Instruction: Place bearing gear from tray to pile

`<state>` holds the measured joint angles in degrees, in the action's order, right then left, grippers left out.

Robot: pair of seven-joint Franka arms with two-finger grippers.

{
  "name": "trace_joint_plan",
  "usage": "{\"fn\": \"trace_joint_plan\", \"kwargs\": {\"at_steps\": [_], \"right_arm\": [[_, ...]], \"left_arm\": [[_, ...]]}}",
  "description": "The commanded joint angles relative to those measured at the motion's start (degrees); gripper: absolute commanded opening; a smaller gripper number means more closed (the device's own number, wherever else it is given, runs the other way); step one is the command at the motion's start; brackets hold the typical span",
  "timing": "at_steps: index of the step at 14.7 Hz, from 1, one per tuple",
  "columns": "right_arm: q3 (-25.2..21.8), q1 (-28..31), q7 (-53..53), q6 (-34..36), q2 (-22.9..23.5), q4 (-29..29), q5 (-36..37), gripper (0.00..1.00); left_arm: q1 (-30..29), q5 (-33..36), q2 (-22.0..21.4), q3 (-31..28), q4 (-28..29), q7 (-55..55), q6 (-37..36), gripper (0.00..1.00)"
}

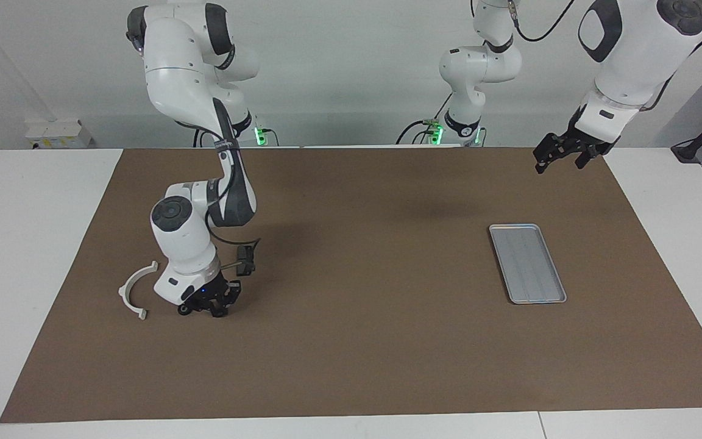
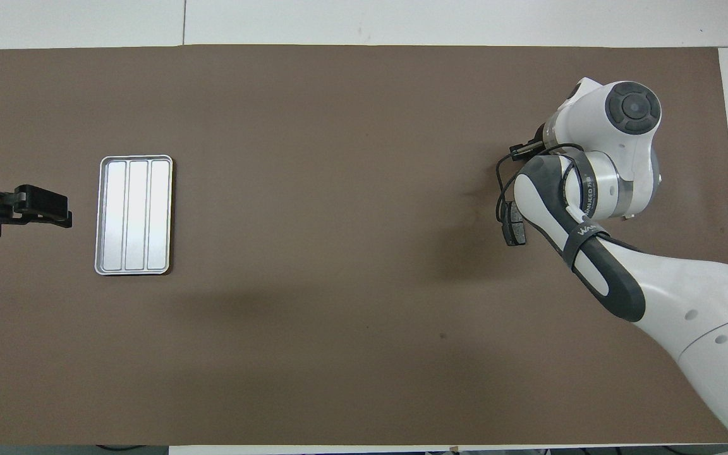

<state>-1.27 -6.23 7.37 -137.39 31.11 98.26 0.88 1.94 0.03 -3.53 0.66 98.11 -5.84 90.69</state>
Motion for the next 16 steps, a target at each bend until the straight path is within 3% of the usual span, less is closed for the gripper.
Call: {"fn": "trace_joint_plan", "kwargs": {"at_steps": [1,2,3,16], "right_arm": [[0.9,0.7,0.7,-0.8,-0.3,0.6,0.4,0.0],[0.9,0.6,0.6,-0.6,-0.4,0.6,0.3,0.38],[0.9,0.6,0.5,-0.6,-0.4,0.5,0.2,0.99],[0.9,2.2,1.2,4.3,-4.5,0.0,0.3,1.0]], "left_arm": [[0.0,-0.6,-0.6,0.0,0.4,0.1,-0.1,1.0],[0.0,-0.6,-0.6,-0.1,0.4,0.1,-0.1,1.0],[0.0,-0.6,-0.6,0.0,0.4,0.1,-0.1,1.0],[0.0,-0.6,-0.6,0.0,0.4,0.1,-0.1,1.0]]}}
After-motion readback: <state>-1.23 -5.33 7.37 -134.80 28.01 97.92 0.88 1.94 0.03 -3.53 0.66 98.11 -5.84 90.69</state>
